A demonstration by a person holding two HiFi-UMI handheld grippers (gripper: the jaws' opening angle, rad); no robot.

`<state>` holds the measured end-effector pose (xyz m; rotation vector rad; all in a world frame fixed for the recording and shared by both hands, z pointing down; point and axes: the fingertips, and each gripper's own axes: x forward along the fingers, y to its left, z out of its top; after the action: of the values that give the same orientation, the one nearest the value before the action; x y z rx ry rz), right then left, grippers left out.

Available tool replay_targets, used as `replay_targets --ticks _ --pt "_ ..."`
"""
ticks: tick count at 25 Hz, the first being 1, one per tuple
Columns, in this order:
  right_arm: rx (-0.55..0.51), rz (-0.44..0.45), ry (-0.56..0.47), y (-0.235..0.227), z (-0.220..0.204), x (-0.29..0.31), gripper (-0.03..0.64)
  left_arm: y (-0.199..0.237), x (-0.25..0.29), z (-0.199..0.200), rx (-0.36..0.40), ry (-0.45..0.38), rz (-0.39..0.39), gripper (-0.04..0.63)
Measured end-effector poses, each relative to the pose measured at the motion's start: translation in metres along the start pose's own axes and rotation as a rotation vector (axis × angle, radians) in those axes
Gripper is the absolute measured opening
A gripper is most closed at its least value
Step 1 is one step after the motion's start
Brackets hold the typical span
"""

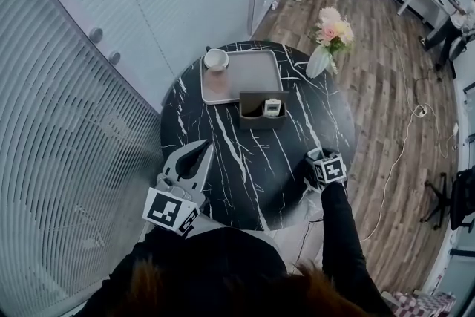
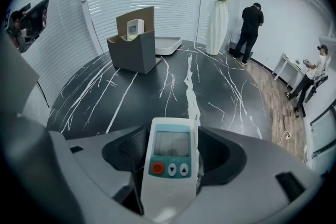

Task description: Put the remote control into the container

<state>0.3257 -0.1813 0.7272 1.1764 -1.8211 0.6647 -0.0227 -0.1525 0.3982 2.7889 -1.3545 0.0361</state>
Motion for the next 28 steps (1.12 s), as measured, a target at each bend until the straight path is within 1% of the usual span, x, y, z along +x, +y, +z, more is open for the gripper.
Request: replay_targets --ticks 5,9,12,17,19,22,25,28 --pt "0.017 0.036 0.036 -0.002 -0.001 0.005 0.284 0.002 0.001 -0.001 0.000 0.007 0.004 0.009" --pt "0.041 0.069 0.046 -0.005 0.000 0.008 0.282 0.001 0.002 -0.003 0.001 0.009 0.000 0.009" --pt "0.046 0.065 0.054 -0.006 0.000 0.007 0.281 0.000 0.003 -0.003 -0.001 0.013 -0.003 0.009" --pt "0.030 0.036 0.018 -0.003 0.003 0.002 0.281 0.000 0.003 -0.002 -0.003 0.014 -0.004 0.009" --pt "0.026 0.031 -0.019 0.001 0.007 -0.003 0.281 0.001 0.003 -0.002 -0.003 0.012 -0.004 0.009" --pt "0.046 0.033 -0.105 0.009 0.020 -0.017 0.281 0.002 0.003 -0.002 -0.005 0.009 -0.003 0.009" --pt "0.056 0.036 -0.217 0.020 0.038 -0.037 0.281 0.001 0.003 -0.002 -0.006 0.004 -0.010 0.009" --pt "0.078 0.050 -0.354 0.035 0.058 -0.062 0.281 -0.002 0.004 -0.001 -0.007 -0.004 -0.021 0.009"
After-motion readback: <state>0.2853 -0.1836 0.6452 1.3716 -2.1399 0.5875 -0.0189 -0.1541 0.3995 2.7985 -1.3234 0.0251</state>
